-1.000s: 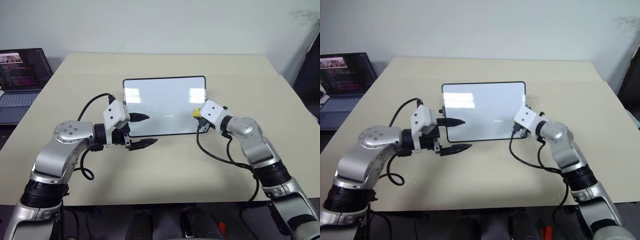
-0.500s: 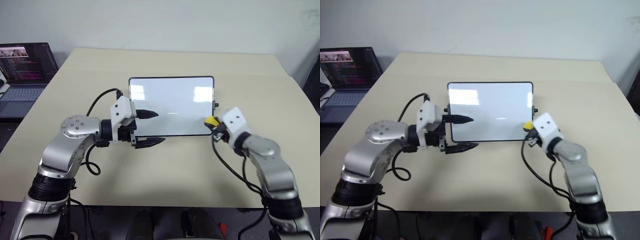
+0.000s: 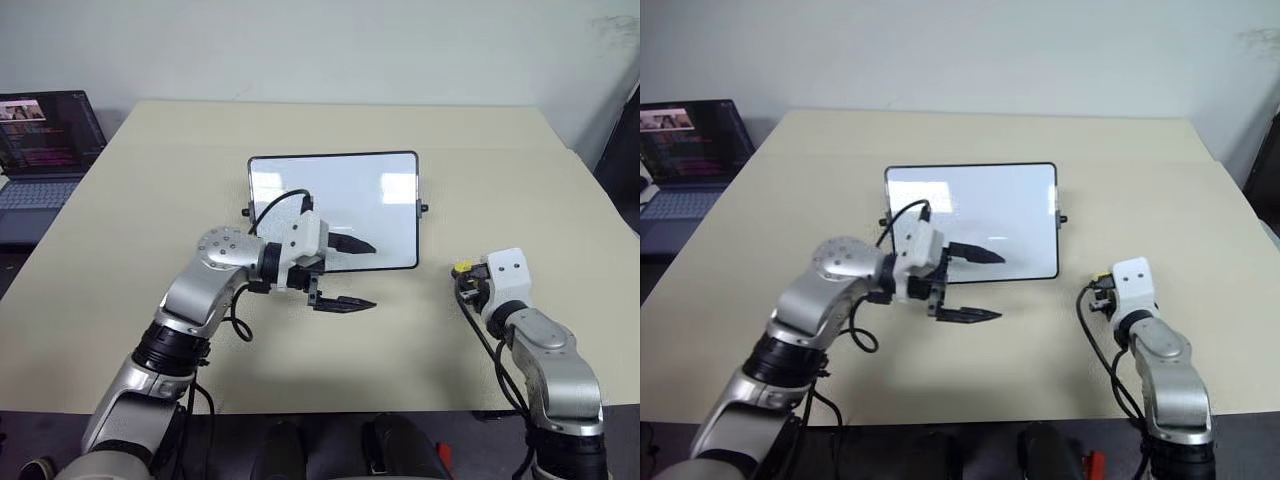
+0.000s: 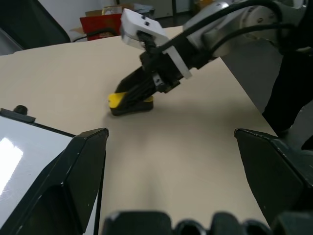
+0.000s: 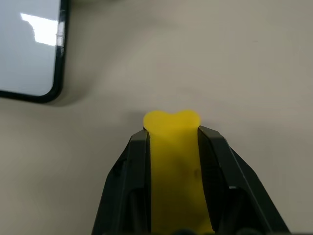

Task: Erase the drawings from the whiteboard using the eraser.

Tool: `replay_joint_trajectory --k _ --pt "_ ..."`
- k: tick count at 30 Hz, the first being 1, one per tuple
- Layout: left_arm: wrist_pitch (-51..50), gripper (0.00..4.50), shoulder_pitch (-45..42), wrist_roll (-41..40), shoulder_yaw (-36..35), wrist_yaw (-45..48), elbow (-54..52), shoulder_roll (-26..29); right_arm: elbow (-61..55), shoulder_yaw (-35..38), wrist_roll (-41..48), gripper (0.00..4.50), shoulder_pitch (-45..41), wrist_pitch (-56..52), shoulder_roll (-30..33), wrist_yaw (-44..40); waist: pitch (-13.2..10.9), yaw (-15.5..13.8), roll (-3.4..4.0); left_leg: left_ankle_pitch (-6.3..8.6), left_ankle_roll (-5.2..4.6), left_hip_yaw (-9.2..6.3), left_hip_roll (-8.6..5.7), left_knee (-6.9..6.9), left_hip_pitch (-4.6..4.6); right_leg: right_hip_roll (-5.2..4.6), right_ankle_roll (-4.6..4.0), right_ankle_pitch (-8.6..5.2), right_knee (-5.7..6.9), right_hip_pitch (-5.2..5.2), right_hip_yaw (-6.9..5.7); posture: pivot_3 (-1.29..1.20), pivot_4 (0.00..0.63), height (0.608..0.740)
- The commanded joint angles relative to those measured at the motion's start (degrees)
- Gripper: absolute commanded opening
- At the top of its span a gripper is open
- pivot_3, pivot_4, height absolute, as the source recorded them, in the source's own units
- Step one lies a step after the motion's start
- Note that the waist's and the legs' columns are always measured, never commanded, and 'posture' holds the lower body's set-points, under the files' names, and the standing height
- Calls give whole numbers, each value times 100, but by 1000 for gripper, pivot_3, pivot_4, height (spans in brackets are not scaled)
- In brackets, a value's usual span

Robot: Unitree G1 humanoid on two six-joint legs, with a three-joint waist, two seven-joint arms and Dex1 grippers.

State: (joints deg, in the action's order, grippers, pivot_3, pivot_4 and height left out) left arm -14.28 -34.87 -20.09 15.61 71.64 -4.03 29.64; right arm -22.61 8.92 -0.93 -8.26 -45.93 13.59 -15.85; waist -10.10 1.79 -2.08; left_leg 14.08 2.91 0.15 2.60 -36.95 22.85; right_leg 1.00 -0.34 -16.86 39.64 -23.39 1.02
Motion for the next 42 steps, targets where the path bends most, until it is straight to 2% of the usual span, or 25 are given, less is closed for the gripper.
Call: replay_joint_trajectory --k 1,4,8,14,16,20,24,30,34,38,42 --pt "113 4500 -88 6 -41 -45 -157 -76 100 172 165 1935 -136 239 -41 135 0 -3 0 0 0 0 0 -1 1 0 0 0 -1 0 0 0 150 740" --pt "143 4500 -51 66 -66 -91 -138 -89 226 198 209 2952 -211 365 3 188 0 -1 0 0 0 0 0 0 2 -1 0 0 -3 0 1 0 150 740" --pt "115 4500 36 80 -191 -202 -107 -24 -177 149 367 4456 -152 403 0 164 0 1 0 0 0 -1 1 1 1 -1 0 0 -2 0 0 0 150 740" --pt "-505 4500 359 -300 -838 -641 -278 179 -1554 16 703 4456 254 367 -169 160 0 7 4 0 0 -6 7 2 1 0 1 -1 -1 0 -3 0 150 740" --pt "-809 4500 564 -503 -1248 -962 -362 238 -2096 -181 755 4456 634 531 -196 129 0 5 4 1 0 -8 9 3 0 0 1 -1 -1 0 -5 0 150 740" --pt "-857 4500 875 -479 -1653 -1556 -461 190 -2420 -468 730 4456 1456 1077 -264 149 1 -3 3 1 0 -10 11 2 1 -8 3 -2 -4 1 -6 0 150 740" --pt "-833 4500 1217 -416 -1976 -2524 -842 -218 -2066 -563 517 4456 1971 2289 -210 107 2 -13 1 0 1 -8 12 -4 -3 -22 5 -1 -2 8 -2 0 150 740" --pt "-833 4500 2415 -73 -2533 -4239 -1850 -871 -1298 77 1135 4456 2357 3589 -213 -320 8 3 -3 1 0 -10 14 -1 -14 -30 12 3 -11 19 10 0 150 740" --pt "-734 4500 3340 325 -2781 -5224 -2512 -1277 -932 406 1760 4456 2383 3803 -156 -666 8 -2 -3 1 0 -12 18 6 -26 -19 8 2 -6 19 13 0 150 740" --pt "-368 4500 4369 983 -3274 -6194 -2975 -1707 -550 393 1910 4456 2218 3856 -13 -858 12 3 -5 1 0 -8 19 2 -37 -23 8 1 3 25 20 0 150 740" --pt "-162 4500 4750 1391 -3291 -6764 -3089 -2035 145 334 1941 4456 1779 4073 152 -1121 14 -28 -8 0 -1 -4 12 -5 -41 -23 10 4 3 30 23 0 150 740"
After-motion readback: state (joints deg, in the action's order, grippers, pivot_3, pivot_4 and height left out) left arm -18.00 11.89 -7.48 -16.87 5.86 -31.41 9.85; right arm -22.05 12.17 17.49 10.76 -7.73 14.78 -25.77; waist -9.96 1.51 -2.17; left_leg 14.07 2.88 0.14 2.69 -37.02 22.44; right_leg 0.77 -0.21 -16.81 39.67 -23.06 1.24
